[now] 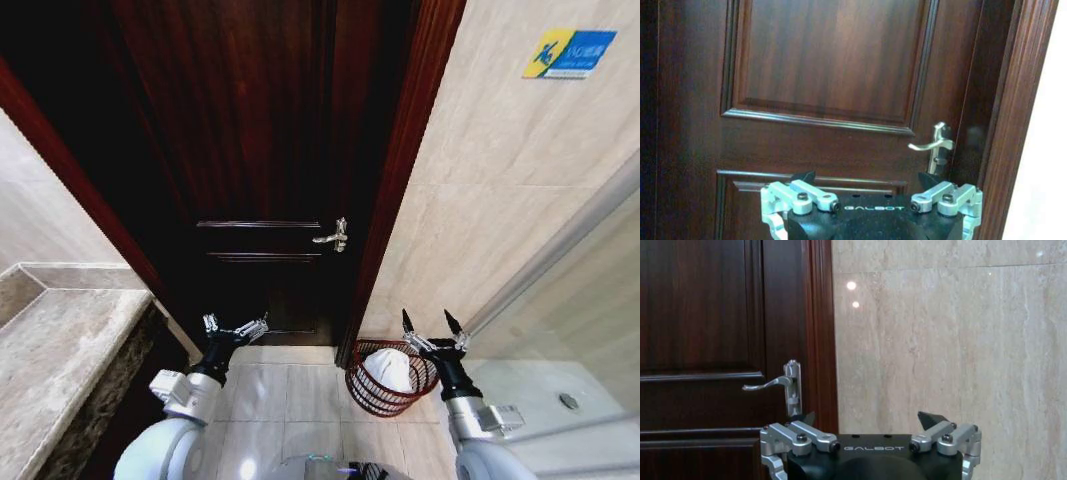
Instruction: Discard the used towel into the hamper.
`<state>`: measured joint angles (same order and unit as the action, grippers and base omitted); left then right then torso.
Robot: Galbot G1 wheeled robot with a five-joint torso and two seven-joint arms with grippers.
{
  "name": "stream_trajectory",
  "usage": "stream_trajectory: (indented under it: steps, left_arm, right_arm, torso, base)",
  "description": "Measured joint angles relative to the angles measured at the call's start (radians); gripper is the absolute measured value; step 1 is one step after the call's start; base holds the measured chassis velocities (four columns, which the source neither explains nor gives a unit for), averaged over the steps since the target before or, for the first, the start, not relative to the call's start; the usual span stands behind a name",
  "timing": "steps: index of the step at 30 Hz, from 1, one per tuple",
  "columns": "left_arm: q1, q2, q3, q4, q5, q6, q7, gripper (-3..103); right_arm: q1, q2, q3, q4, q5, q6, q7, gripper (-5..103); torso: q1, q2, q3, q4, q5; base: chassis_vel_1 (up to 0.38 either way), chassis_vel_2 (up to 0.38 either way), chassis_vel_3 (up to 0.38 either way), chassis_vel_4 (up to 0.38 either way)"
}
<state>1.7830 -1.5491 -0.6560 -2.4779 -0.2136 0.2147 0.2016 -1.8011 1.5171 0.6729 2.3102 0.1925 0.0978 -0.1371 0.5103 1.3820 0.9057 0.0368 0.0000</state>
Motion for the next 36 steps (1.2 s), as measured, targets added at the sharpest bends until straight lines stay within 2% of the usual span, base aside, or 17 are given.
stream_trajectory:
  steps: [18,36]
  left_arm:
    - [0.000,0.000,0.000,0.000,0.000,0.000,0.000,100]
    - [0.000,0.000,0.000,0.000,0.000,0.000,0.000,100]
  right_arm:
    - [0.001,0.001,0.000,0.001,0.000,0.001,0.000,100]
    - [0.001,0.001,0.000,0.001,0.000,0.002,0.001,100]
  torso:
    - [0.000,0.000,0.000,0.0000,0.0000]
    - [0.000,0.000,0.000,0.0000,0.0000]
  base:
    - [0.002,-0.004,-0.002,0.002]
    - [0.107,-0.106,-0.113,0.111]
